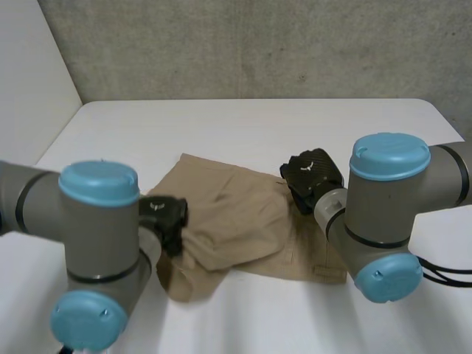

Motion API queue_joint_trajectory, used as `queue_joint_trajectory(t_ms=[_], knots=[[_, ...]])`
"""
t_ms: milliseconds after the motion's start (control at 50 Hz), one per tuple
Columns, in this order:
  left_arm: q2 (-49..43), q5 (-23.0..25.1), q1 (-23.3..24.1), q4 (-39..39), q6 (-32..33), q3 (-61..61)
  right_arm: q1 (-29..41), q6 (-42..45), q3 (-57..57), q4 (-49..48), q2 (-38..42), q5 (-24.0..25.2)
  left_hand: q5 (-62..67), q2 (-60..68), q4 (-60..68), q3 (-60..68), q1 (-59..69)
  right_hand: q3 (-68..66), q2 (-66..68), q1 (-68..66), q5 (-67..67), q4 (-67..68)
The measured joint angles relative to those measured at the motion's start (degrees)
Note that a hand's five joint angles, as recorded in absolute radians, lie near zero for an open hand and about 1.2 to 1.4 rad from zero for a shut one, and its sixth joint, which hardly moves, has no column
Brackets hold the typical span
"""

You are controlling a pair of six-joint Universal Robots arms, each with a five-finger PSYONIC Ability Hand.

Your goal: Fold the shorts.

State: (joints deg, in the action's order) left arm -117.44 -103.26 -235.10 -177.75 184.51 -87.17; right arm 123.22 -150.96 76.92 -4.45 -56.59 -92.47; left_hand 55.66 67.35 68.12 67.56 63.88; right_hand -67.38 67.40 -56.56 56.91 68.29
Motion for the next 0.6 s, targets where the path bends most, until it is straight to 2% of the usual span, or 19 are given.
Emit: queue_joint_trajectory(t_ms=[100,200,260,320,360,380,400,420,440,480,580,600], knots=[[-0.11,0.10,-0.66,-0.08,5.49,7.31,-0.05,5.34,-4.08,-0.38,1.03,-0.13,0.00,0.02,0.03,0.20,0.00,0.00,0.00,-0.17,0.00,0.00],[-0.93,0.43,-2.34,-0.23,15.70,18.78,-0.13,11.32,-11.68,-2.46,2.26,-0.18,0.00,0.22,0.20,0.35,0.00,-0.01,0.20,-0.37,0.00,0.01],[-2.91,0.53,-3.43,-1.96,23.43,29.85,-0.19,13.48,-18.10,-7.87,2.70,-0.22,0.00,0.43,0.22,0.44,0.00,-0.36,0.27,-0.39,0.00,0.03],[-5.17,0.58,-4.42,-5.40,30.36,41.35,-0.28,14.31,-23.49,-17.80,2.22,-0.40,0.00,0.60,0.22,0.44,0.00,-0.38,0.32,-0.39,0.00,0.05],[-6.25,0.56,-4.92,-10.39,33.60,48.31,-0.34,14.36,-25.45,-24.60,1.40,-0.68,0.00,0.74,0.22,0.44,0.00,-0.38,0.32,-0.39,0.00,0.05],[-6.25,0.56,-4.92,-10.39,33.60,48.31,-0.34,14.36,-25.45,-24.60,1.40,-0.68,0.00,0.74,0.22,0.44,0.00,-0.38,0.32,-0.39,0.00,0.05],[-6.69,0.52,-5.13,-14.90,34.97,51.72,-0.37,14.32,-26.09,-27.76,0.90,-0.85,-0.02,0.87,0.23,0.44,0.00,-0.38,0.32,-0.39,0.00,0.05],[-6.76,0.49,-5.17,-16.37,35.25,52.48,-0.40,14.20,-26.72,-32.56,0.00,-1.13,0.00,0.87,0.23,0.44,0.00,-0.38,0.31,-0.39,0.00,0.05],[-6.76,0.49,-5.17,-16.37,35.25,52.48,-0.40,14.20,-26.72,-32.56,0.00,-1.13,0.00,0.87,0.23,0.44,0.00,-0.38,0.31,-0.39,0.00,0.05],[-5.69,0.26,-5.22,-27.04,35.70,53.51,-0.46,13.56,-26.41,-40.51,-2.08,-1.62,0.00,0.93,0.23,0.44,0.00,-0.38,0.32,-0.39,0.00,0.05],[-2.86,0.33,-5.26,-32.21,33.91,46.15,-0.45,12.33,-23.57,-41.95,-3.50,-1.25,0.00,1.04,0.23,0.44,0.04,-0.38,0.32,-0.39,0.00,0.05],[-1.68,0.43,-5.31,-33.27,32.61,41.15,-0.45,11.59,-21.44,-41.16,-3.91,-0.75,-0.02,1.08,0.25,0.44,0.14,-0.38,0.32,-0.39,0.00,0.05]])
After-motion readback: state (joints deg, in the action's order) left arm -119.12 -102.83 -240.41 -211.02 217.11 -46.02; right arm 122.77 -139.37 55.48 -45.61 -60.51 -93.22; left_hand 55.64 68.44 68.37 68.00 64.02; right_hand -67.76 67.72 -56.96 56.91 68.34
